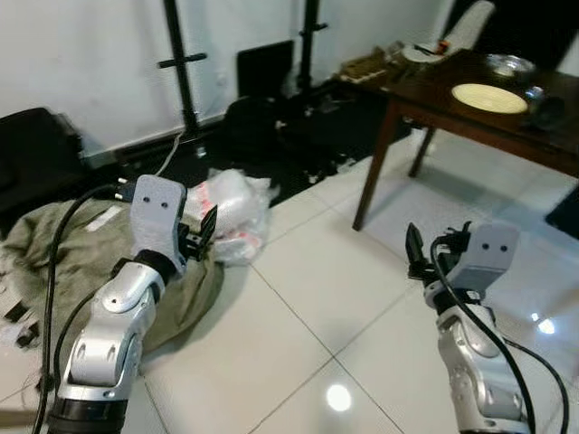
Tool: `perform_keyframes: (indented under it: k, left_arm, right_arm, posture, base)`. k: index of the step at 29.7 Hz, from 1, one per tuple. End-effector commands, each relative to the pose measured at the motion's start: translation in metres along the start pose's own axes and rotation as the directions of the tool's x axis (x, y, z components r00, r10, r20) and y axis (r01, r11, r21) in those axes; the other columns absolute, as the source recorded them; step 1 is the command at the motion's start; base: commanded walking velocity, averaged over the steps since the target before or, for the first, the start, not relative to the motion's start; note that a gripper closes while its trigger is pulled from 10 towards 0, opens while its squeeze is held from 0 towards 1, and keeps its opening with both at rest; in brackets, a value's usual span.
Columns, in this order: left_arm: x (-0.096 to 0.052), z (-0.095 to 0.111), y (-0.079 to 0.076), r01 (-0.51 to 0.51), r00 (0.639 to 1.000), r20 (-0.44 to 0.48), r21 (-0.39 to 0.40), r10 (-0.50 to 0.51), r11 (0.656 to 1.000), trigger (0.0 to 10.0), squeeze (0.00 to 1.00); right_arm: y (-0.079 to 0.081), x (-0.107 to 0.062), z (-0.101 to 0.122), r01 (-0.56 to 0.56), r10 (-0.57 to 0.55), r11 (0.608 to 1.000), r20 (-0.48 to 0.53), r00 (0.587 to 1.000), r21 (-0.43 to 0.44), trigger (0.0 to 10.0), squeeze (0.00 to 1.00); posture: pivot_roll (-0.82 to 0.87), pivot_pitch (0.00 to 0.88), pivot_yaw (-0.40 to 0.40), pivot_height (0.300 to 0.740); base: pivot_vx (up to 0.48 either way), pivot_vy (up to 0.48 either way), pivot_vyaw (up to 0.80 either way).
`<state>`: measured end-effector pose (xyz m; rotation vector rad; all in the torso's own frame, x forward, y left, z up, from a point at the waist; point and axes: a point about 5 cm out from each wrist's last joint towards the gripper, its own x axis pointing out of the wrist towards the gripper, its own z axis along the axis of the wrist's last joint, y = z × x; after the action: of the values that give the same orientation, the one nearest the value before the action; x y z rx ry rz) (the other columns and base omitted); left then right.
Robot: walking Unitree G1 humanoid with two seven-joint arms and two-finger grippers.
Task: Setting the table
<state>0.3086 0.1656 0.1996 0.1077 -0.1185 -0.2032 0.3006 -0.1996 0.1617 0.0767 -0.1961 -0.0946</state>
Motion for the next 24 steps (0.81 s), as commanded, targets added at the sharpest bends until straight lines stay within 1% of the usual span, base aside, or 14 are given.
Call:
perform_keyframes:
  k: [1, 2, 9, 20, 24]
  left_arm:
    - [-0.003, -0.005, 0.001, -0.009, 0.999, -0.032, 0.001, 0.009, 1.0, 10.0, 0.0]
    - [-0.005, -0.008, 0.0, -0.01, 0.999, -0.053, -0.002, 0.01, 1.0, 10.0, 0.0]
    - [-0.008, -0.011, 0.0, -0.012, 0.998, -0.061, 0.004, 0.012, 1.0, 10.0, 0.0]
    - [-0.006, -0.006, -0.006, -0.001, 1.0, -0.031, -0.003, 0.0, 1.0, 10.0, 0.0]
    - [-0.004, 0.0, -0.009, 0.021, 1.0, 0.0, -0.033, -0.021, 0.999, 10.0, 0.0]
  right_arm:
    - [-0.001, 0.0, 0.001, 0.002, -0.002, 1.0, 0.005, 1.0, -0.009, 10.0, 0.0]
    - [-0.001, 0.001, 0.001, -0.003, 0.003, 1.0, 0.004, 1.0, -0.008, 10.0, 0.0]
    - [0.001, 0.001, 0.001, -0.014, 0.014, 1.0, 0.001, 1.0, -0.007, 10.0, 0.0]
    - [0.004, 0.001, 0.001, -0.026, 0.026, 1.0, -0.001, 1.0, -0.002, 10.0, 0.0]
    - [0.005, 0.0, 0.001, -0.026, 0.026, 1.0, -0.002, 1.0, 0.0, 10.0, 0.0]
  posture:
    - [-0.02, 0.0, 0.077, 0.74]
    - [-0.01, 0.0, 0.074, 0.74]
    - [-0.01, 0.0, 0.07, 0.74]
    - [-0.02, 0.0, 0.073, 0.74]
    - [-0.02, 0.0, 0.073, 0.74]
  base:
    - [0.0, 0.0, -0.8]
    - [0.0, 0.0, -0.8]
    - [0.0, 0.0, -0.8]
    - [0.0, 0.0, -0.8]
    - [0.0, 0.0, -0.8]
